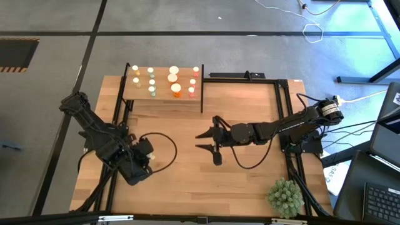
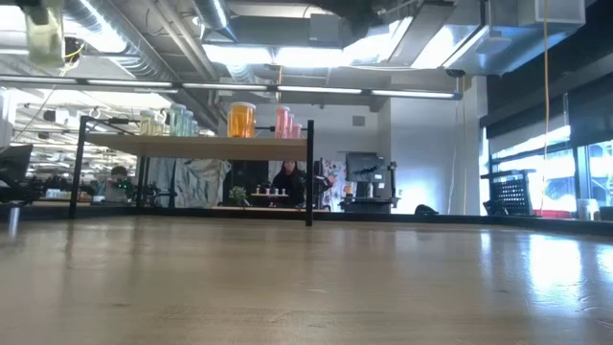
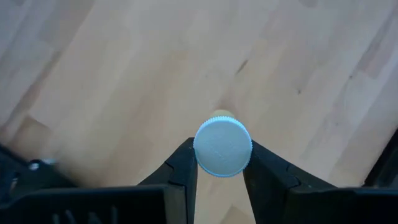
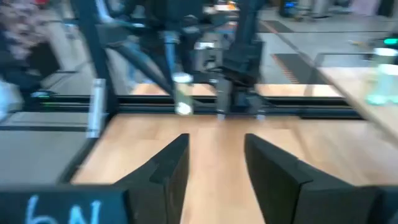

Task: Pick and place medicine bottles onto shelf by color
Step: Put the yellow pill on the shelf aligned with the yellow pill on the shelf

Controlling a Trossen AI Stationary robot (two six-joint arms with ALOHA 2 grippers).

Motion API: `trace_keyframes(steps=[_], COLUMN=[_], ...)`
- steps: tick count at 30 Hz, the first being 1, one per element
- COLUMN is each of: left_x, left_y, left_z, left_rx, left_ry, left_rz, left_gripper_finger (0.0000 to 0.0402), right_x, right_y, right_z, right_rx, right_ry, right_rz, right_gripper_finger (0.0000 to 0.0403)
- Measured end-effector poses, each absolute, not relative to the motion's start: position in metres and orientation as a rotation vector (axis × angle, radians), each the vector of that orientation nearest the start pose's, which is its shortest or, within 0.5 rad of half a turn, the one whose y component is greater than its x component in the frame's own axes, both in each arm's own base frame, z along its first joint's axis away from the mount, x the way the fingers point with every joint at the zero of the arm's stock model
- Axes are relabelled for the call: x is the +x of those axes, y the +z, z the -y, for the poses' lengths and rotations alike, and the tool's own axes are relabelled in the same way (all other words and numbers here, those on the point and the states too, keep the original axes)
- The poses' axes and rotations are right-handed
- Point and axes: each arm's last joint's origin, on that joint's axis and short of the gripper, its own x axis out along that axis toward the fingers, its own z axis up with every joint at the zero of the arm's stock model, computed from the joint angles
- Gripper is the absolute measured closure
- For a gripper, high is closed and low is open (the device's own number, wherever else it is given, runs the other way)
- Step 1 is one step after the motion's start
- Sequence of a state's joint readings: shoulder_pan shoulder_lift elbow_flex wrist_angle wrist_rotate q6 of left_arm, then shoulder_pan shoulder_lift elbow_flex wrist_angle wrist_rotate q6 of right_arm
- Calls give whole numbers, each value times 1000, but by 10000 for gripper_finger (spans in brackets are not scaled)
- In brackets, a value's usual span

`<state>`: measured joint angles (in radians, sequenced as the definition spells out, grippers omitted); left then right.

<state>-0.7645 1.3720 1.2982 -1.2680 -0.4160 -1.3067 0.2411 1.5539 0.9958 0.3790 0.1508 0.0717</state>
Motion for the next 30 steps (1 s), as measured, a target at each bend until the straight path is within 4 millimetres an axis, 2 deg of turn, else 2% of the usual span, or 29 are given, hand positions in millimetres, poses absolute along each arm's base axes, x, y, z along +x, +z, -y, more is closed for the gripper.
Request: trace_keyframes(steps=[5, 14, 18, 24, 30], left_x=[176, 157, 148, 138, 130], left_y=[327, 355, 360, 364, 368], left_z=[138, 79, 53, 19, -14], left_rx=[-471, -621, -660, -675, -732], left_ry=[488, 640, 749, 896, 1056], left_rz=[-1024, -906, -890, -876, -821], left_gripper_finger=[309, 309, 309, 309, 309], right_x=[338, 334, 334, 333, 333], right_y=[275, 282, 282, 282, 282], right_z=[-78, -76, -76, -73, -72], right_rx=[5, -26, 2, 42, 41], right_ry=[-70, -71, -82, -207, -208], right_rz=[-167, -151, -151, -140, -140], right_gripper_finger=[247, 247, 247, 247, 247])
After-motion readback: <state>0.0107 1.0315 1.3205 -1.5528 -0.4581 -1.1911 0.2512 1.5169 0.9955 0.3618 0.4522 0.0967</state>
